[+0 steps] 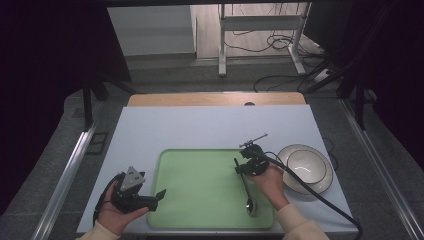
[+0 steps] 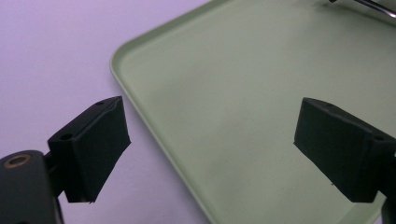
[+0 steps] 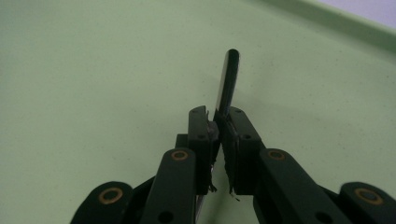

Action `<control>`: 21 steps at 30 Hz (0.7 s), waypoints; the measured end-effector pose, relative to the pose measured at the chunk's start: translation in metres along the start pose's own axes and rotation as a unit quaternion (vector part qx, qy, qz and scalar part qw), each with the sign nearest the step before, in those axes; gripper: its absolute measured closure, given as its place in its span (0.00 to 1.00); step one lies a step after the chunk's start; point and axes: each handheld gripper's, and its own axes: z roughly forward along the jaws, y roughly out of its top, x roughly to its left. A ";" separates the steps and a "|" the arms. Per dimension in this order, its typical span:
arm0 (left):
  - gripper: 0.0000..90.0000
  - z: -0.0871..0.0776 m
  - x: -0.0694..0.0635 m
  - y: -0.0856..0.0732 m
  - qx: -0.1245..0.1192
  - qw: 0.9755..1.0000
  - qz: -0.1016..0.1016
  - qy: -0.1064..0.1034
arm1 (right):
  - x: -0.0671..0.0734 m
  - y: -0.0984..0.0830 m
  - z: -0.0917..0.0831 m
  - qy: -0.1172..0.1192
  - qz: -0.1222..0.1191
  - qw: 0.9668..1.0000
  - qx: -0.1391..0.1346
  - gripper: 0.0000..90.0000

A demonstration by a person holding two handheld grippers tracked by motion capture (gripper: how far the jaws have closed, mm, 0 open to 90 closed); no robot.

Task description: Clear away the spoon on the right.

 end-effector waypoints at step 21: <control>0.11 -0.002 0.001 0.000 -0.004 1.000 -0.002 0.002 | 0.004 0.001 -0.020 -0.020 -0.020 0.997 -0.068 0.33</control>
